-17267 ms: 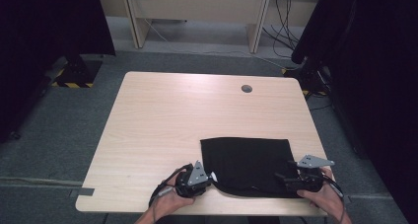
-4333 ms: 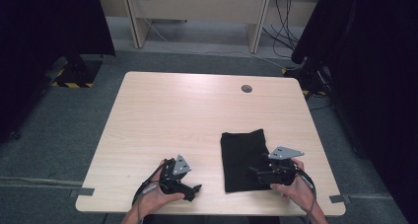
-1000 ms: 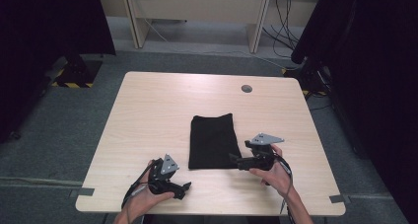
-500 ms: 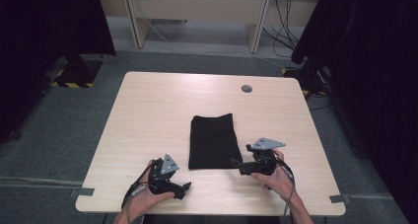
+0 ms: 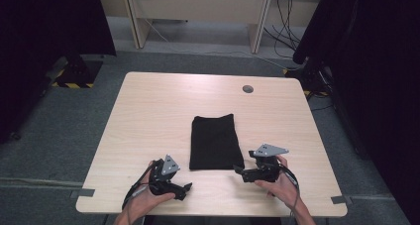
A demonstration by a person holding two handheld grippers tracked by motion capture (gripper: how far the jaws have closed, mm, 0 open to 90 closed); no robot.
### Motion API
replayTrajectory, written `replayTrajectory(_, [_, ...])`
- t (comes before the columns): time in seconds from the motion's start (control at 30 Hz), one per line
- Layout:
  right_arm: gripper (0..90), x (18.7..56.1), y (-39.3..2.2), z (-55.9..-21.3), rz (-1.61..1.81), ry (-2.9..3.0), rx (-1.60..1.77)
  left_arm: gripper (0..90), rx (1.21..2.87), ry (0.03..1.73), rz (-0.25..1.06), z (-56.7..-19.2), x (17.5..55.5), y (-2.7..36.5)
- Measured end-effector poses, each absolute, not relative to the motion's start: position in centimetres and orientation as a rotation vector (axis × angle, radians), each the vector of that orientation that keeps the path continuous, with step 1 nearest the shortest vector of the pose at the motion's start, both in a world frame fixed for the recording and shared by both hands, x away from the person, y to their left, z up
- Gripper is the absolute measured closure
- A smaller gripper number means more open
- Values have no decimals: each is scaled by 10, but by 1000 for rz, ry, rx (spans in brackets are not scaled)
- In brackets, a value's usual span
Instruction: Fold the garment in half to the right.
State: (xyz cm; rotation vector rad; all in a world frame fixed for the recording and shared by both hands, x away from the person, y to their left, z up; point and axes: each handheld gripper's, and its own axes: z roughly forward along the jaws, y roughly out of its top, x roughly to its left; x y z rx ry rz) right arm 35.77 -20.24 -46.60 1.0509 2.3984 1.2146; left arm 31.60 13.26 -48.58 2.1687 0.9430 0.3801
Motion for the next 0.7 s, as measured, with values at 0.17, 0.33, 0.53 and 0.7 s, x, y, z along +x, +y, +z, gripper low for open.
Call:
replayTrajectory(0.17, [162, 353, -208, -469, 1198, 2403, 1058, 0, 2169, 943, 380, -486, 316, 133])
replayTrajectory(0.33, [162, 349, -214, -470, 1181, 2395, 1068, 0, 2169, 943, 381, -486, 316, 133])
replayTrajectory(0.53, [162, 343, -222, -472, 1172, 2393, 1087, 0, 2169, 943, 380, -486, 316, 133])
replayTrajectory(0.7, [162, 340, -226, -475, 1159, 2395, 1093, 0, 2169, 943, 380, -486, 316, 133])
